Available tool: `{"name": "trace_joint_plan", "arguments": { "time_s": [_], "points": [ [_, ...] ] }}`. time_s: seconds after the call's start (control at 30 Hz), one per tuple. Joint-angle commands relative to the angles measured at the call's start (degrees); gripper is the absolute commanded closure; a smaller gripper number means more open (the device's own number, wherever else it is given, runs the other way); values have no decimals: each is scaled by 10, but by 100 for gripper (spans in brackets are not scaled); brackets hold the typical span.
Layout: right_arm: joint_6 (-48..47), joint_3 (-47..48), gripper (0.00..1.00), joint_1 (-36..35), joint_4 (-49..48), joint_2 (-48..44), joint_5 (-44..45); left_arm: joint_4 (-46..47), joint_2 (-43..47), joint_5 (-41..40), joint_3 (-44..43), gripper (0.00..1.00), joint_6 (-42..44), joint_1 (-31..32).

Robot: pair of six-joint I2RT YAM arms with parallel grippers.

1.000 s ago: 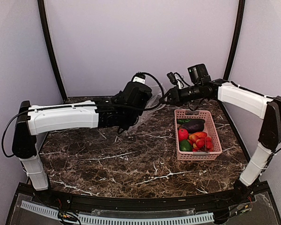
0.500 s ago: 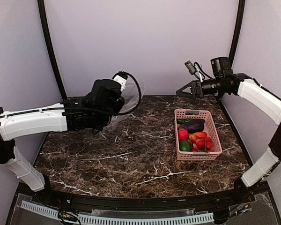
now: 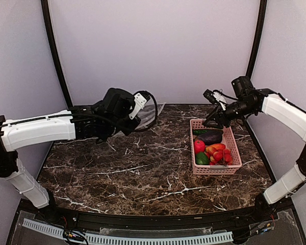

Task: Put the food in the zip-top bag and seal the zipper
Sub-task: Pick up the fake vegetable from the bin.

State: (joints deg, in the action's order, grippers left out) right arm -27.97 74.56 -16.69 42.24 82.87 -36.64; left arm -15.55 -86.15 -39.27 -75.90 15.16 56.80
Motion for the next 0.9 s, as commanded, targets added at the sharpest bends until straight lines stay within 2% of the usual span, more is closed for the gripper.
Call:
{"name": "trace_joint_plan", "arguments": {
  "time_s": [0.0,0.07,0.3,0.5,0.87],
  "points": [
    [-30,-30,53,4,7,-6,71,7,-39,58,-7,99,-33,2],
    [-15,-52,54,4,-36,-16,105,48,-40,72,9,99,-61,1],
    [-45,-69,58,8,-37,2,138,64,-16,164,42,99,-105,1],
    [-79,-77,56,12,-39,22,191,101,17,185,96,99,-85,1],
    [-144,12,52,38,-17,131,224,107,44,178,145,99,-119,-3]
  ]
}}
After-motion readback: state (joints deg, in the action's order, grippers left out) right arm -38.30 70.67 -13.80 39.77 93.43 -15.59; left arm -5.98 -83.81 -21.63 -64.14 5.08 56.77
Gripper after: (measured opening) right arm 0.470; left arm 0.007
